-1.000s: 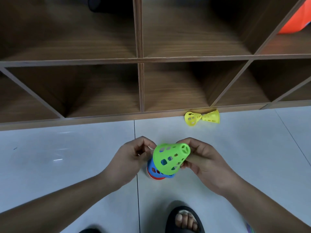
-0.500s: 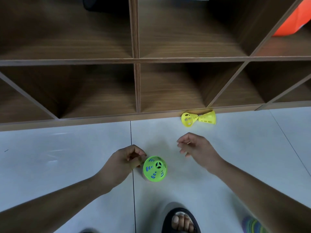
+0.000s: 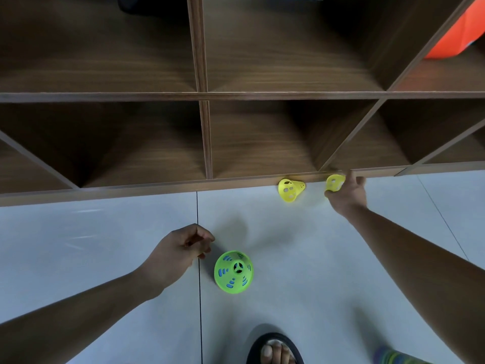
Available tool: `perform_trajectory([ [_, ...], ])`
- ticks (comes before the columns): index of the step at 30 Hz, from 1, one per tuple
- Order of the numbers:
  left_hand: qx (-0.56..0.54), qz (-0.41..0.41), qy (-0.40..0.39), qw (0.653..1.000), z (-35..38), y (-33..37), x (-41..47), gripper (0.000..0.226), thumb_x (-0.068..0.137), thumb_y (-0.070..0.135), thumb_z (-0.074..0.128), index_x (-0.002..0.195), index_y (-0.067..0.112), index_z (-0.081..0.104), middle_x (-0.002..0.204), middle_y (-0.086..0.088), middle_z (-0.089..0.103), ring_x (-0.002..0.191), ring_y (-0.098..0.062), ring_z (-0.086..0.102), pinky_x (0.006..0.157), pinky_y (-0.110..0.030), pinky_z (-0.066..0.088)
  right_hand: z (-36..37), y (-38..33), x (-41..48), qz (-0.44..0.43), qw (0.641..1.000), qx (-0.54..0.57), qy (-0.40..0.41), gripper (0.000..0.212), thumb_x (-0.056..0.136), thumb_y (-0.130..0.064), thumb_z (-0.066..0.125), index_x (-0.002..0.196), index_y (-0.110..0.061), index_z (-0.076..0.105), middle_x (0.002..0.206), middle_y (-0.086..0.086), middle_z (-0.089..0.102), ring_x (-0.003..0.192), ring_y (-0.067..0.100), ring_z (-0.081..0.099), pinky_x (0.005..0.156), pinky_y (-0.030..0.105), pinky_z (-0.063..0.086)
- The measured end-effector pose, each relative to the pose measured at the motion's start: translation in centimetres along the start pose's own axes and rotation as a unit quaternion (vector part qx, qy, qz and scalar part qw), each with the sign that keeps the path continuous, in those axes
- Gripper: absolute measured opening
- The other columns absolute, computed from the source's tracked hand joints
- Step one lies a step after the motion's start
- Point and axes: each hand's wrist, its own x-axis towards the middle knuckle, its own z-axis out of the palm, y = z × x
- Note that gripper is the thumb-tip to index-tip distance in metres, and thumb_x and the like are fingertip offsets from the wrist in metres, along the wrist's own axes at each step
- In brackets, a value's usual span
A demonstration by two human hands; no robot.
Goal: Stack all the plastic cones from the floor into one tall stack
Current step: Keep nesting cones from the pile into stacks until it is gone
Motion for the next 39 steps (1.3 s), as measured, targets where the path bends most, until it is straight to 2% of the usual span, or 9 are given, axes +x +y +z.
perform_trajectory([
  [2,-0.001,-0.004,-0.004,1.000,0.1,-0.1,0.2,0.018,0.106,0.016,0.060,0.104,0.026,0.075,0.095,-0.001,0.077,0.081,-0.010,0.068,0.072,-0.030,0.048,-0.1,0.0,0.5,0.030,0.999,0.013,0.020,0.065,0.080,-0.023,0.075,0.132,-0.020,0.036,0.144,0.015,0.031,0.100,0.045,0.063,0.085,0.047,0.057],
  [5,-0.003,-0.004,-0.007,1.000,0.1,-0.1,0.2,0.018,0.106,0.015,0.060,0.104,0.025,0.075,0.095,-0.002,0.077,0.081,-0.011,0.068,0.072,-0.031,0.047,-0.3,0.5,1.0,0.068,0.998,0.003,-0.019,0.086,0.082,-0.022,0.076,0.153,-0.028,0.029,0.152,0.012,0.028,0.088,0.038,0.065,0.069,0.035,0.054],
  [8,0.001,-0.007,-0.004,1.000,0.0,-0.3,0.2,0.019,0.106,0.014,0.059,0.105,0.025,0.075,0.096,-0.002,0.078,0.081,-0.010,0.068,0.072,-0.030,0.048,-0.1,0.9,1.1,0.060,0.996,-0.012,-0.066,0.088,0.087,-0.025,0.077,0.159,-0.035,0.027,0.146,0.012,0.041,0.083,0.032,0.064,0.055,0.027,0.043],
  [12,-0.002,-0.012,-0.001,1.000,-0.2,-0.7,0.2,0.020,0.106,0.014,0.059,0.106,0.025,0.075,0.095,-0.001,0.078,0.080,-0.009,0.069,0.073,-0.031,0.047,0.8,1.0,0.8,0.038,0.995,-0.002,-0.089,0.057,0.084,-0.042,0.071,0.136,-0.042,0.048,0.120,0.008,0.066,0.090,0.032,0.072,0.062,0.034,0.058],
  [16,-0.001,-0.005,-0.001,1.000,-0.1,-0.8,0.2,0.019,0.106,0.013,0.059,0.106,0.024,0.074,0.094,-0.001,0.078,0.081,-0.010,0.070,0.073,-0.031,0.047,2.0,0.1,0.2,0.026,0.994,0.033,-0.102,0.038,0.088,-0.048,0.068,0.122,-0.039,0.053,0.102,0.007,0.073,0.090,0.032,0.073,0.072,0.045,0.064],
  [21,0.002,-0.002,-0.005,1.000,-0.1,-0.8,0.5,0.021,0.106,0.011,0.056,0.107,0.024,0.073,0.094,-0.001,0.077,0.081,-0.010,0.069,0.073,-0.030,0.047,3.2,-2.9,-1.7,-0.054,0.987,0.006,-0.149,0.050,0.095,-0.044,0.066,0.142,-0.048,0.049,0.115,0.004,0.069,0.100,0.032,0.070,0.083,0.043,0.062],
  [26,-0.006,0.001,0.007,1.000,-0.4,-1.4,1.1,0.020,0.105,0.012,0.058,0.108,0.026,0.072,0.095,0.001,0.077,0.083,-0.011,0.070,0.073,-0.030,0.047,5.7,-6.2,-4.3,-0.143,0.968,-0.025,-0.203,0.056,0.101,-0.041,0.062,0.154,-0.042,0.045,0.133,0.010,0.066,0.118,0.034,0.065,0.100,0.040,0.053],
  [32,-0.005,0.026,0.053,0.998,-1.1,-2.3,2.6,0.018,0.102,0.019,0.069,0.111,0.033,0.072,0.110,0.016,0.072,0.098,-0.005,0.068,0.082,-0.023,0.051,9.3,-9.6,-9.0,-0.232,0.940,-0.037,-0.247,0.058,0.103,-0.037,0.061,0.158,-0.037,0.043,0.129,0.014,0.060,0.121,0.032,0.058,0.088,0.028,0.040],
  [39,0.070,0.088,0.045,0.993,-1.6,-2.2,6.3,0.028,0.101,0.027,0.070,0.120,0.047,0.068,0.132,0.017,0.060,0.125,0.001,0.057,0.102,-0.024,0.047,11.4,-11.2,-12.2,-0.253,0.932,-0.010,-0.257,0.047,0.102,-0.039,0.062,0.147,-0.033,0.052,0.113,0.005,0.057,0.107,0.030,0.060,0.085,0.033,0.046],
])
